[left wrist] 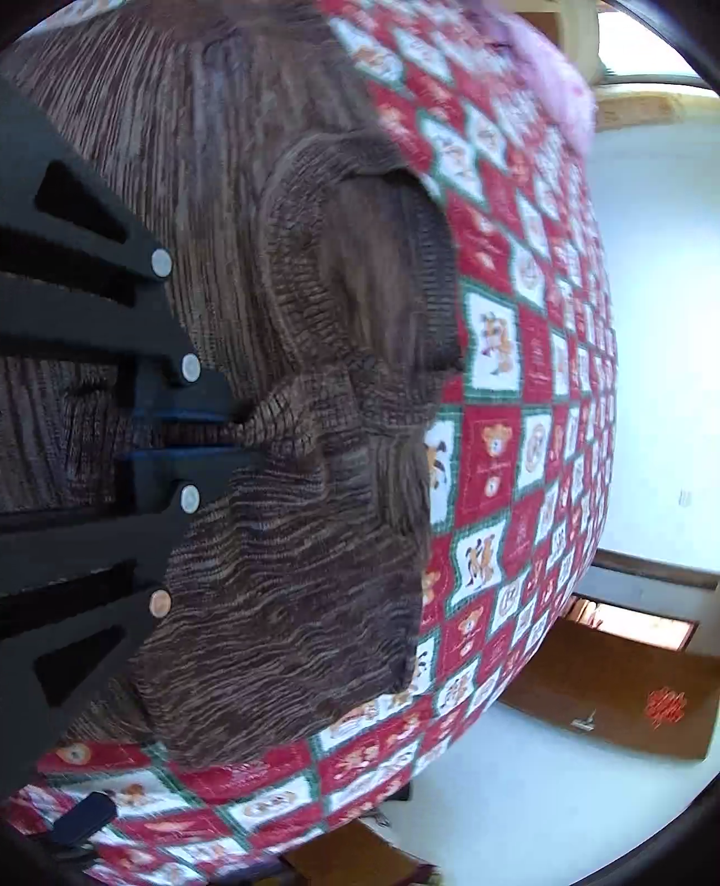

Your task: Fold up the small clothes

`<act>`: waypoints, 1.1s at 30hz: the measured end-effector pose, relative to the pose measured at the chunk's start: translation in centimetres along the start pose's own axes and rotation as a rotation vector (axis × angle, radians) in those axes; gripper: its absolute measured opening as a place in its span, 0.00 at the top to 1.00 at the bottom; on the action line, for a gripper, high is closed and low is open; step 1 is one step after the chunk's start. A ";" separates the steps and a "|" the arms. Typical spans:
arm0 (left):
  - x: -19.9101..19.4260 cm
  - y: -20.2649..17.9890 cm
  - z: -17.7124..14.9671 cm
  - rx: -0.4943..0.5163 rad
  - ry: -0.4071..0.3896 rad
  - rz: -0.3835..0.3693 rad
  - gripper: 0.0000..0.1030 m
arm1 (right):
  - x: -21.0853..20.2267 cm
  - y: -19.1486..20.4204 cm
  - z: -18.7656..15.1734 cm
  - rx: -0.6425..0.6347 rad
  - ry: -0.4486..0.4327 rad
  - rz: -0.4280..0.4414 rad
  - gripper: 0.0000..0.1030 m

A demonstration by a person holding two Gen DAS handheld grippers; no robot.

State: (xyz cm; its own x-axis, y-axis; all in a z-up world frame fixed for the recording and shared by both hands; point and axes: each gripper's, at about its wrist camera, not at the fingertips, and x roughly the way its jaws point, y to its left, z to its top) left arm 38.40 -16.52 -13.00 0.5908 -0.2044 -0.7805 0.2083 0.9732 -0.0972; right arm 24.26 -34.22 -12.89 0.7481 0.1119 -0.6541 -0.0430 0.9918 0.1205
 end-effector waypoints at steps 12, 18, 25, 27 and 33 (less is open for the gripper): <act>-7.1 2.9 1.2 0.050 -0.189 0.038 0.93 | 0.7 -0.3 -0.5 0.016 0.031 -0.026 0.45; -5.0 5.7 -0.4 0.005 -0.142 0.103 0.93 | 1.4 0.0 -0.9 -0.011 0.064 -0.054 0.45; -1.8 8.9 -2.5 -0.086 -0.065 0.126 0.89 | 2.0 -0.5 -1.2 0.007 0.096 -0.080 0.45; -1.3 9.2 -2.8 -0.110 -0.048 0.118 0.85 | 1.8 -0.6 -1.3 -0.001 0.103 -0.088 0.45; -1.5 8.6 -3.4 -0.081 -0.069 0.126 0.85 | -0.5 -1.1 2.4 0.074 0.092 0.103 0.45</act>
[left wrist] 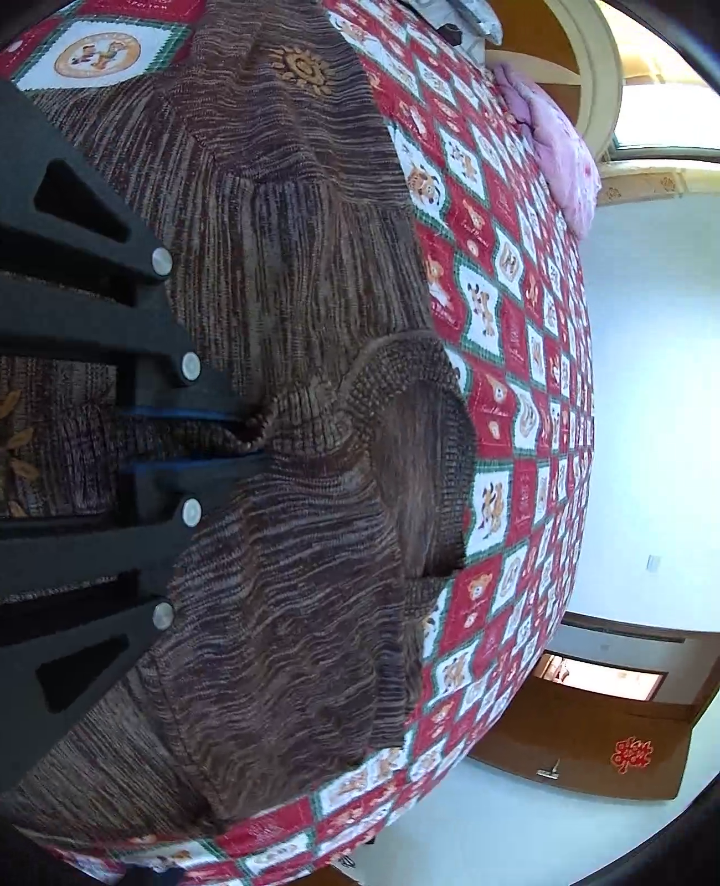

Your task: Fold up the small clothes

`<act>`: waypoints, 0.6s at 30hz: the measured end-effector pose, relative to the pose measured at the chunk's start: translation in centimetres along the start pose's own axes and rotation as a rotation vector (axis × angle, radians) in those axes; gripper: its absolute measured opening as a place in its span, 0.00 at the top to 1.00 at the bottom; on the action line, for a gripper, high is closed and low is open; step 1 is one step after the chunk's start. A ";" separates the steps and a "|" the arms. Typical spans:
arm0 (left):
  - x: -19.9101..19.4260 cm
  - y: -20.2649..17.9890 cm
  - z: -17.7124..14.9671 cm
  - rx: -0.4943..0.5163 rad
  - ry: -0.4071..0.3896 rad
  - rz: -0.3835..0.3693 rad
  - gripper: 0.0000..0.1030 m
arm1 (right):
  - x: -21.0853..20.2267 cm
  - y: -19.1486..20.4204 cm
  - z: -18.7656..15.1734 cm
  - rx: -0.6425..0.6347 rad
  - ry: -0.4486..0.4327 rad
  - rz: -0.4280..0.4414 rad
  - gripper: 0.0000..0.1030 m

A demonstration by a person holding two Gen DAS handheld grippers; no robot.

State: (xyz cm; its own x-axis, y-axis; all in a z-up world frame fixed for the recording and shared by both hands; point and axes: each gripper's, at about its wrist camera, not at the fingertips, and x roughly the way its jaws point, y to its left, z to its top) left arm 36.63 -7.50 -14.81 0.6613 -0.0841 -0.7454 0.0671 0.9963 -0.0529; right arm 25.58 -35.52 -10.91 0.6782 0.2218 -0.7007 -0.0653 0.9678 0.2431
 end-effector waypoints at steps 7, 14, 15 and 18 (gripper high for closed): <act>0.2 -0.3 -0.1 0.028 -0.014 0.011 0.84 | 4.9 -0.4 10.1 0.074 0.020 0.053 0.58; 0.2 0.6 -0.4 -0.015 -0.028 -0.044 0.79 | 15.0 -1.8 14.3 0.164 0.189 0.075 0.63; 0.2 0.5 -0.4 -0.014 -0.029 -0.050 0.77 | 16.1 -1.8 14.5 0.160 0.201 0.056 0.80; 0.1 0.2 -0.5 0.001 -0.039 -0.055 0.73 | 18.1 -1.3 15.4 0.107 0.205 -0.014 0.96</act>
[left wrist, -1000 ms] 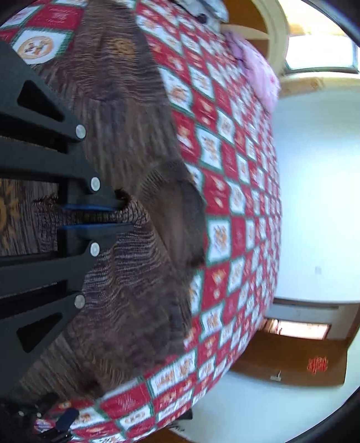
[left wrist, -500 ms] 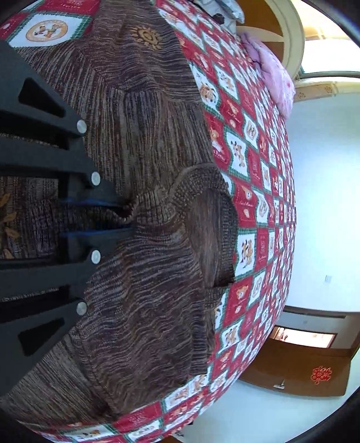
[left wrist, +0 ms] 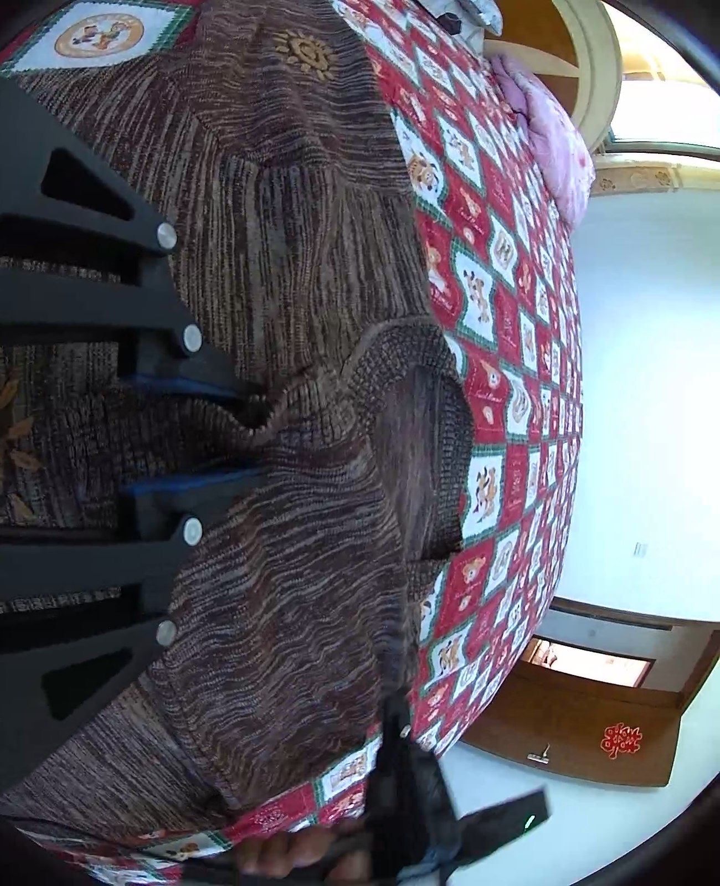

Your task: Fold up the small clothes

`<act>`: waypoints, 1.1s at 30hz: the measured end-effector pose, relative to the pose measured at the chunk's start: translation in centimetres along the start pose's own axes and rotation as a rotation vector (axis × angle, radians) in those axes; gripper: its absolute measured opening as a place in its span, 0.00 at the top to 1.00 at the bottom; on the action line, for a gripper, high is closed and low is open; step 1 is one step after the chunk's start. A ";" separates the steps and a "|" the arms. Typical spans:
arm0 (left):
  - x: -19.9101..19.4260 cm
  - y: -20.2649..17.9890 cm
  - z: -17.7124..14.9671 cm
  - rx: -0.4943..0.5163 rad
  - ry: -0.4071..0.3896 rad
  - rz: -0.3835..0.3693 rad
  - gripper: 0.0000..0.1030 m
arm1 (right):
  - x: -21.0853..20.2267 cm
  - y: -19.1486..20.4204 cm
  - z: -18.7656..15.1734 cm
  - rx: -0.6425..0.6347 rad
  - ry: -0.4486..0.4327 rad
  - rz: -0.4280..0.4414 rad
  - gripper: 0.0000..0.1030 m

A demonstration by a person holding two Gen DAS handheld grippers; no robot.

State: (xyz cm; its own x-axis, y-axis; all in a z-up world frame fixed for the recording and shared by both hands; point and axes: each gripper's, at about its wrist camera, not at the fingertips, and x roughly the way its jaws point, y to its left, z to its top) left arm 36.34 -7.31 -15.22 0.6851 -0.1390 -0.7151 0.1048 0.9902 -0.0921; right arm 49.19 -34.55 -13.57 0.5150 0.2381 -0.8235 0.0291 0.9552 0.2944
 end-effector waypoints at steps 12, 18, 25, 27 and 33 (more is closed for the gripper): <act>-0.2 -0.3 -0.2 0.015 -0.011 -0.009 0.45 | -3.3 -0.1 -0.6 -0.087 -0.097 -0.043 0.76; -0.3 0.0 -0.2 -0.004 -0.009 -0.029 0.34 | -7.0 3.0 -7.9 -0.257 -0.070 -0.004 0.75; -1.1 -0.4 -1.5 0.026 0.017 -0.040 0.13 | -7.7 3.1 -15.9 -0.391 0.033 -0.202 0.75; -1.4 -0.4 -1.9 0.027 0.009 -0.045 0.10 | -8.4 3.2 -16.0 -0.380 0.032 -0.205 0.75; -1.4 0.0 -1.9 0.001 0.010 -0.050 0.06 | -9.6 6.9 -15.2 -0.428 -0.108 -0.102 0.67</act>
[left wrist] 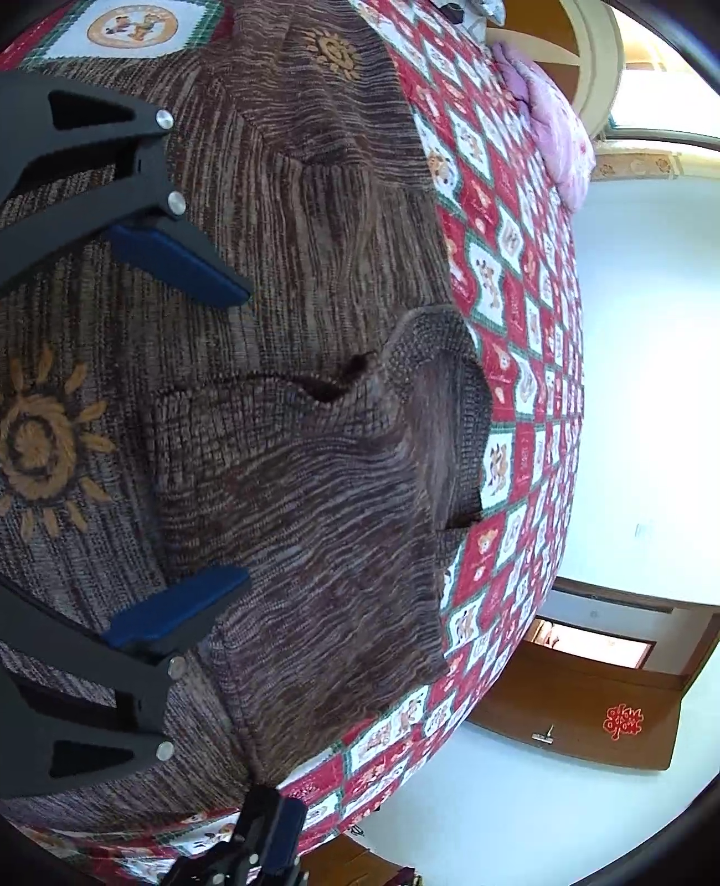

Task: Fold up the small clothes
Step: 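Open both grippers and release the sweater, then grasp the other sleeve with the left gripper and fold it across the body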

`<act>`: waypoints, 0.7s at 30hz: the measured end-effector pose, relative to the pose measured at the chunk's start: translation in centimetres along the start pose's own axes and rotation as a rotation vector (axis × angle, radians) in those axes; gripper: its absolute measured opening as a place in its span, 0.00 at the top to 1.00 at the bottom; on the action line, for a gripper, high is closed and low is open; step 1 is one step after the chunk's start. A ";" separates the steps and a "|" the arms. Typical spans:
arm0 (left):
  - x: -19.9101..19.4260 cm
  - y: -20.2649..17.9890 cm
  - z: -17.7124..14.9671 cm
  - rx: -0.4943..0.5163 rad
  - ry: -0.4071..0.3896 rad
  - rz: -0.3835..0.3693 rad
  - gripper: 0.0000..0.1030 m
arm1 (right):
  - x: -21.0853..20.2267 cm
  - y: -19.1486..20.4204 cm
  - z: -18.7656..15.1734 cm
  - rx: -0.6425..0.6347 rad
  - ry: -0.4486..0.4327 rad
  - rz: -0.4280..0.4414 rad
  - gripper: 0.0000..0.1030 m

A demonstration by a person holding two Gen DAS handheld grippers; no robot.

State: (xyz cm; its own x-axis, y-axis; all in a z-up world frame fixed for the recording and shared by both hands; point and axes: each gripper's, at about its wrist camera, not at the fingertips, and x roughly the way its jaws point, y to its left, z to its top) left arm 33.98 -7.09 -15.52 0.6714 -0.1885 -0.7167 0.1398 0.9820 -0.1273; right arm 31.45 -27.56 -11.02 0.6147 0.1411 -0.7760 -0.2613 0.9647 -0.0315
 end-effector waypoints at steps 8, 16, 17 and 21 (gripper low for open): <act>0.0 1.6 0.0 -0.087 -0.007 -0.018 0.04 | 2.6 -1.4 -2.3 0.125 0.108 0.015 0.66; 0.3 0.8 0.0 -0.046 0.018 0.039 0.01 | 1.2 -0.2 -5.6 0.107 0.024 -0.001 0.44; 0.4 0.8 0.0 -0.039 0.025 0.049 0.01 | 1.0 0.4 -6.2 0.089 -0.018 -0.021 0.44; -0.1 1.0 -0.3 -0.036 0.031 0.064 0.00 | -0.1 1.7 -6.8 0.038 -0.068 -0.082 0.44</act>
State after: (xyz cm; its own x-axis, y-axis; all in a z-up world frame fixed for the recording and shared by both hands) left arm 33.80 -6.08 -15.83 0.6553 -0.1257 -0.7449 0.0713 0.9919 -0.1047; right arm 25.87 -27.43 -15.24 0.6824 0.0746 -0.7272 -0.1805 0.9812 -0.0686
